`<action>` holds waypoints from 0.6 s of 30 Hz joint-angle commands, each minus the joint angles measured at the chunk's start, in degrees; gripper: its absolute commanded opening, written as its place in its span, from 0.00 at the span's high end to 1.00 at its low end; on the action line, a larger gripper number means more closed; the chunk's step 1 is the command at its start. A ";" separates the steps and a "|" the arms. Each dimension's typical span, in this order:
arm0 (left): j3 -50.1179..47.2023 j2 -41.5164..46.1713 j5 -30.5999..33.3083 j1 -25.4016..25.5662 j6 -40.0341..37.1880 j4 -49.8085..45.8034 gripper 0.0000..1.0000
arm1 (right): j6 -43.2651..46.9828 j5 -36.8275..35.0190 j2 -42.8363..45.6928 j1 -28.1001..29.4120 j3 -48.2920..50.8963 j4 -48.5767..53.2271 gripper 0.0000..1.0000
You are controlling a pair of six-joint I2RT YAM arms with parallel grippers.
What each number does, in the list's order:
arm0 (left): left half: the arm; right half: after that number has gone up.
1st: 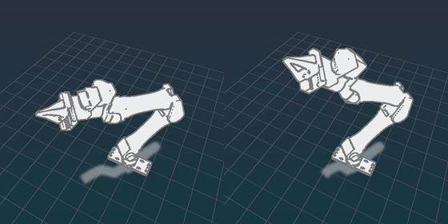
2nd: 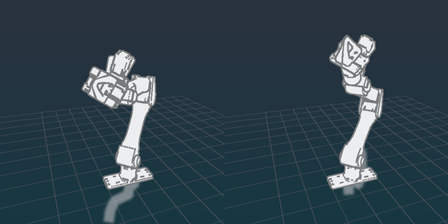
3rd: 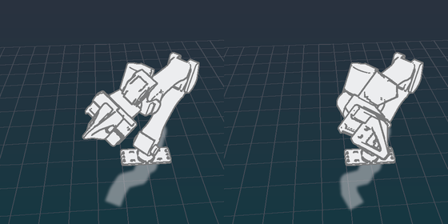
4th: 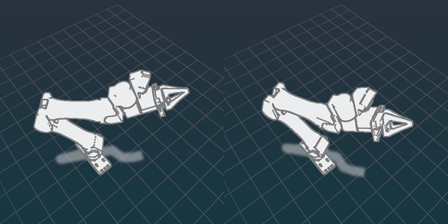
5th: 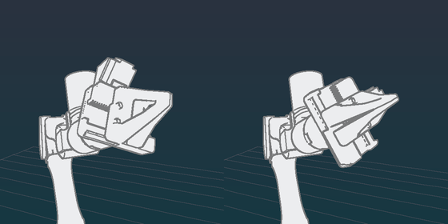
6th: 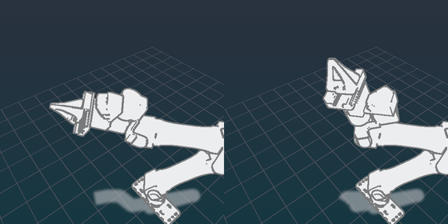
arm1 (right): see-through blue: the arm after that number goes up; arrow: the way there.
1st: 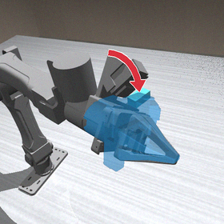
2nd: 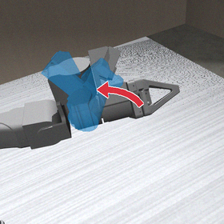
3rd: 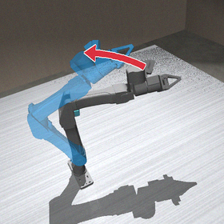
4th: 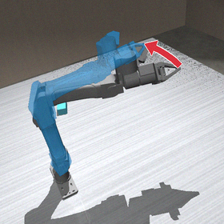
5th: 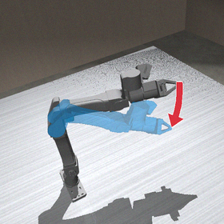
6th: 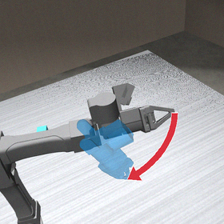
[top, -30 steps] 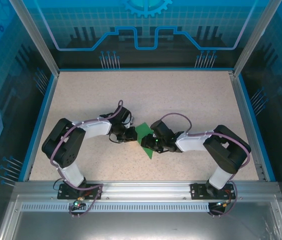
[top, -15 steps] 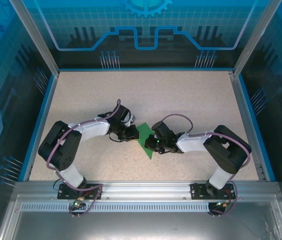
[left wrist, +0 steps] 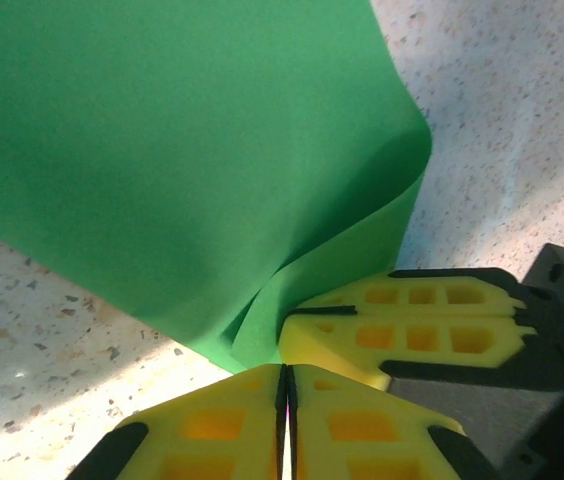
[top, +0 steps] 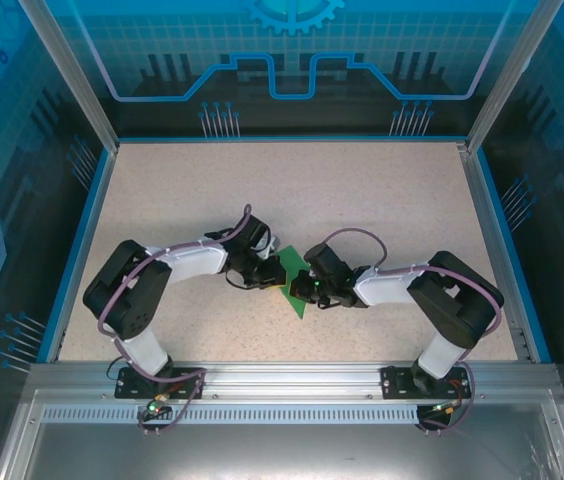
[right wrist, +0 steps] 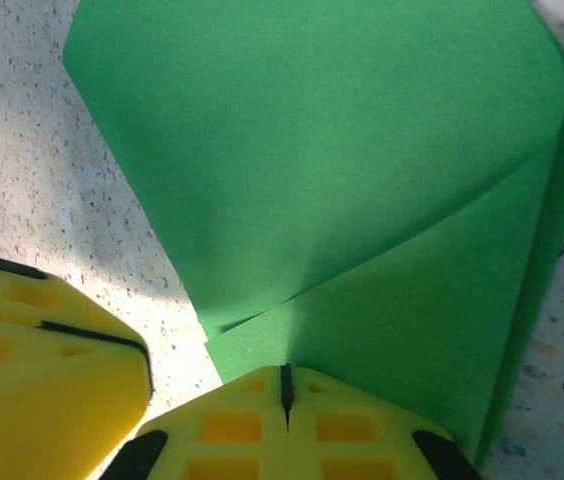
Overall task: Fold a paper plane with a square sheet of paper (pick it up from the middle)
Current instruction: Third fold the triangle at the center of the table.
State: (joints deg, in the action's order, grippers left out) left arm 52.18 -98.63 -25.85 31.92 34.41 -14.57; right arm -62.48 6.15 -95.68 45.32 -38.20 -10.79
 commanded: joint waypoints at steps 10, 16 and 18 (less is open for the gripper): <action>1.01 -2.75 -1.19 1.21 -0.49 -0.45 0.88 | 1.64 0.52 -0.11 -0.46 3.24 3.37 1.00; 1.95 -3.60 -0.30 1.69 -1.42 -1.84 0.89 | 1.92 0.61 0.14 -0.59 3.63 2.96 1.00; 2.22 -3.88 -0.02 1.73 -1.62 -1.97 0.89 | 2.14 0.75 0.16 -0.62 3.61 2.81 1.00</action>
State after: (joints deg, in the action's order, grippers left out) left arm 52.77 -101.38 -25.80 33.30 34.13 -14.70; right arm -61.58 6.48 -95.13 45.30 -36.69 -12.75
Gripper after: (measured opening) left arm 0.115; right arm 0.045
